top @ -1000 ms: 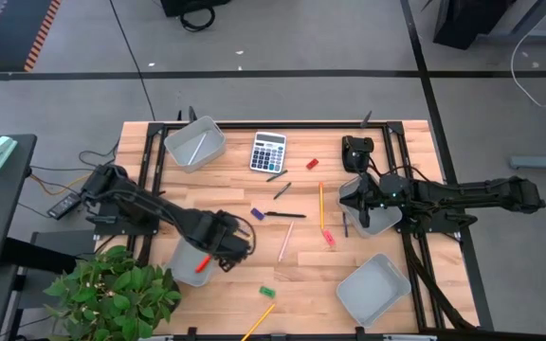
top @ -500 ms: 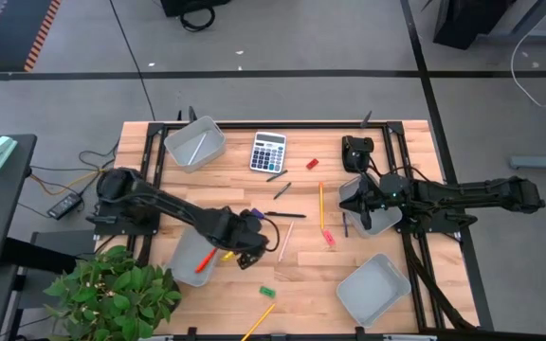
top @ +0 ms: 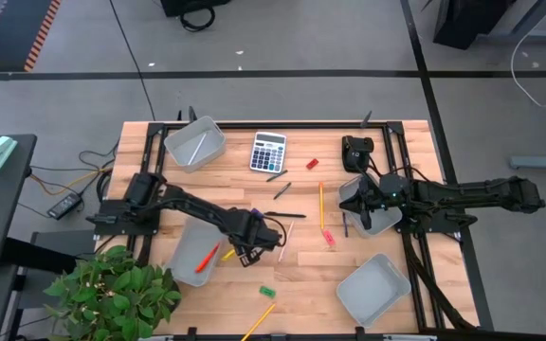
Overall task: Sort crayons/erasers/pens/pencils in bins
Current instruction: Put the yellow ballpen into the bottom left gray bin
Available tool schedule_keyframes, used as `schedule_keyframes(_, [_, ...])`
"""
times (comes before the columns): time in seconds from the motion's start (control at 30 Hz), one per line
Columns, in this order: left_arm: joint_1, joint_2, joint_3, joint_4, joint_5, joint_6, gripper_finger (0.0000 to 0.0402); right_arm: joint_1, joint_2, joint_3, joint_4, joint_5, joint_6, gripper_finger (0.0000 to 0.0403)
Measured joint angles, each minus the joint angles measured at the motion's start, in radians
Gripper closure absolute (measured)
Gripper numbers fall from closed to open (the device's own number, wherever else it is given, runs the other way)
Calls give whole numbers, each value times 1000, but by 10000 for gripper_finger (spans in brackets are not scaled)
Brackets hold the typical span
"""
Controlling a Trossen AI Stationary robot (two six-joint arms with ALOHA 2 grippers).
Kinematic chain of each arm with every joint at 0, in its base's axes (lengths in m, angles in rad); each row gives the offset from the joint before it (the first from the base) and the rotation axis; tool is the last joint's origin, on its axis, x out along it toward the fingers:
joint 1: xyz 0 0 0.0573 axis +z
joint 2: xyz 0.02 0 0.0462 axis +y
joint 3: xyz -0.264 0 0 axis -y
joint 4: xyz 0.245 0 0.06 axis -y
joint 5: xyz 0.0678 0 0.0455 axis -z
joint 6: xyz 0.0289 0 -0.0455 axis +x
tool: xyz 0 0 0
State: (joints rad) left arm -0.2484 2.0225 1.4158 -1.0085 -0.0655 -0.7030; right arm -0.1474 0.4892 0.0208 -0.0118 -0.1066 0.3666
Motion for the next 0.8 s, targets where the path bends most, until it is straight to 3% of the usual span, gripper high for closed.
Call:
schedule_keyframes(0.5, [6, 59, 4, 46, 33, 12, 234, 34, 34, 0, -1, -4, 26, 362])
schedule_keyframes(0.6, [5, 54, 4, 51, 34, 24, 263, 59, 35, 0, -1, -3, 21, 362])
schedule_keyframes(0.8, [4, 56, 23, 50, 46, 86, 367, 80, 35, 0, -1, -3, 32, 362])
